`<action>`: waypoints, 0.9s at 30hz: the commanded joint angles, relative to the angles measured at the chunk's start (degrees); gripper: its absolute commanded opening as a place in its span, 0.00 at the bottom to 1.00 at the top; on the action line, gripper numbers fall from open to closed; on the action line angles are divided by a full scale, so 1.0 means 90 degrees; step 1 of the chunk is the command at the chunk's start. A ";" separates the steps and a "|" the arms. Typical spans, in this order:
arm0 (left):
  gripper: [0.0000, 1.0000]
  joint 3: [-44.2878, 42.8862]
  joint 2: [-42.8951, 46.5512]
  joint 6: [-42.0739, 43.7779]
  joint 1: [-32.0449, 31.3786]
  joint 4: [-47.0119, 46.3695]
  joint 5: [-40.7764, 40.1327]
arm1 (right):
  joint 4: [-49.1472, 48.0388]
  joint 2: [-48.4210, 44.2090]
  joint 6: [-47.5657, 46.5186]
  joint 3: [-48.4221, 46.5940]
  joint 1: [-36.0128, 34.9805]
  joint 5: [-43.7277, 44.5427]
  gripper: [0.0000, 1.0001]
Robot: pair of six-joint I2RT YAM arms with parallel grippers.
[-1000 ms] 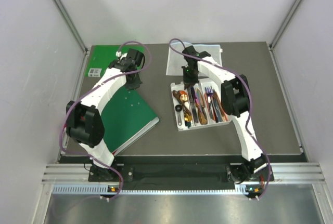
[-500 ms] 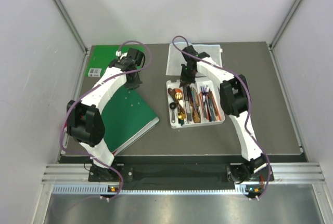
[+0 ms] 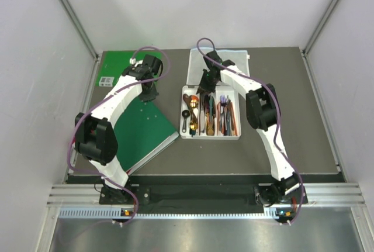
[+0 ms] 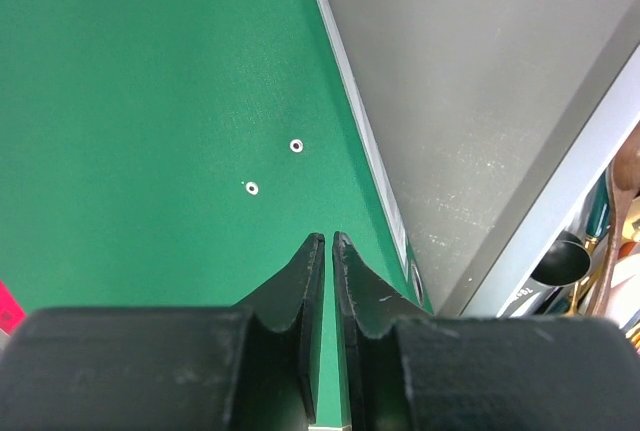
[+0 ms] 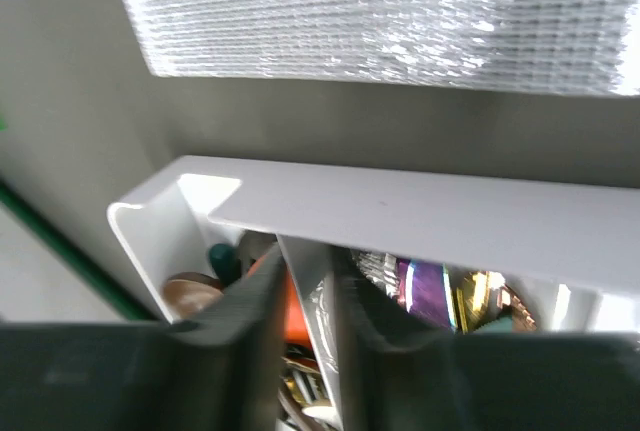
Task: Sort the eating utensils into containers
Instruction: Move the storage box to the center of the board, then reset both arms
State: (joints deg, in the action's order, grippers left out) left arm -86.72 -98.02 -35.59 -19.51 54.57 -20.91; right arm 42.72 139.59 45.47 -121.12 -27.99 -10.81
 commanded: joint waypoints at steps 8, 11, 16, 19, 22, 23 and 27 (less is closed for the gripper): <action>0.13 -0.0081 -0.0085 0.0058 0.0000 -0.0174 0.0077 | -0.0636 -0.1191 -0.0665 0.1257 0.0014 -0.0753 0.35; 0.14 -0.0140 -0.0173 0.0078 -0.0010 -0.0281 0.0184 | -0.0246 -0.1963 -0.1251 0.1630 0.0063 -0.0791 0.36; 0.14 -0.0306 -0.0437 0.0117 -0.0010 -0.0419 0.0399 | 0.0205 -0.3154 -0.1975 0.2284 0.0306 -0.1910 0.37; 0.14 -0.0511 -0.0622 0.0107 -0.0010 -0.0476 0.0583 | 0.0331 -0.4033 -0.2366 0.2910 0.0482 -0.1867 0.36; 0.16 -0.0628 -0.0711 0.0486 -0.0010 -0.0943 0.0944 | 0.0215 -0.4893 -0.2912 0.3417 0.0764 -0.1195 0.36; 0.17 -0.0764 -0.0817 0.0643 -0.0010 -0.1071 0.1226 | 0.0060 -0.5098 -0.3262 0.3844 0.0882 -0.0979 0.36; 0.18 -0.1788 -0.1471 0.1073 0.0000 -0.0937 0.1745 | -0.0388 -0.5217 -0.3851 0.4189 0.1526 -0.0235 0.36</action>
State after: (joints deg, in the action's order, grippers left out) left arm -94.04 -107.57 -30.76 -19.53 49.58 -11.35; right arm 43.75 92.77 19.00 -86.54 -19.18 -20.14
